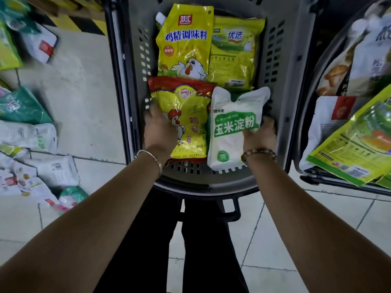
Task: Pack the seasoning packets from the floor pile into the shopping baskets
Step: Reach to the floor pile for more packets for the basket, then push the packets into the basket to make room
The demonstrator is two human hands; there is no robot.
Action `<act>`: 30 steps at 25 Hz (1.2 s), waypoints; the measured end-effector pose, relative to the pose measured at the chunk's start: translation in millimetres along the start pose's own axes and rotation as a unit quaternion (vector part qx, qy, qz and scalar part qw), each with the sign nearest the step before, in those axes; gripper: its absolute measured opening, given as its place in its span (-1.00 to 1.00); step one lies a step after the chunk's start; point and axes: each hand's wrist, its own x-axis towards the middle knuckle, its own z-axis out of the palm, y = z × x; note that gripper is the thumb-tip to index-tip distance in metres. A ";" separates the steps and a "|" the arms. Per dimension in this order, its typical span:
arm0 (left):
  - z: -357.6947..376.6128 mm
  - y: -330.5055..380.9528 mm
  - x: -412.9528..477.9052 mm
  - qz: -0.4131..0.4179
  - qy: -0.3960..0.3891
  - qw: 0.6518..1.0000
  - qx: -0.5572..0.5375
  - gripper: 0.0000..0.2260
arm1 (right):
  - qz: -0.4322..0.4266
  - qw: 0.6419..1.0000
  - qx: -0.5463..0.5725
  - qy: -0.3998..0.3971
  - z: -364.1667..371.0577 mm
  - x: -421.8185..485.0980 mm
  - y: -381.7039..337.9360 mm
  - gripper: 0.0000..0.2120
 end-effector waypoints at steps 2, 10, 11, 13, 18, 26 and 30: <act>4.2 -0.5 -12.6 0.140 0.010 0.976 0.166 -0.19 | -0.136 0.986 -0.093 0.041 3.1 -10.1 -0.4 -0.29; 22.1 -30.9 7.3 0.178 -0.165 0.897 0.370 -0.15 | -0.239 0.862 -0.406 -0.189 37.0 14.4 15.4 0.30; 24.8 -32.5 12.6 0.177 -0.177 0.895 0.370 -0.15 | -0.236 0.862 -0.410 -0.184 42.1 17.4 14.9 0.35; 29.9 -36.6 19.5 0.173 -0.179 0.891 0.379 -0.13 | -0.241 0.863 -0.414 -0.159 52.1 18.2 13.1 0.38; 21.7 -25.4 10.1 0.164 -0.182 0.918 0.313 -0.24 | -0.235 0.851 -0.444 -0.150 41.2 7.6 1.9 0.22; -97.0 -43.4 -47.4 0.177 -0.025 0.980 -0.084 -0.45 | -0.379 0.917 -0.123 -0.032 13.1 -78.4 -98.8 -0.41; -168.6 -121.3 -34.4 0.038 0.062 0.971 -0.227 -0.51 | -0.446 0.893 -0.039 -0.047 56.6 -150.8 -174.4 -0.48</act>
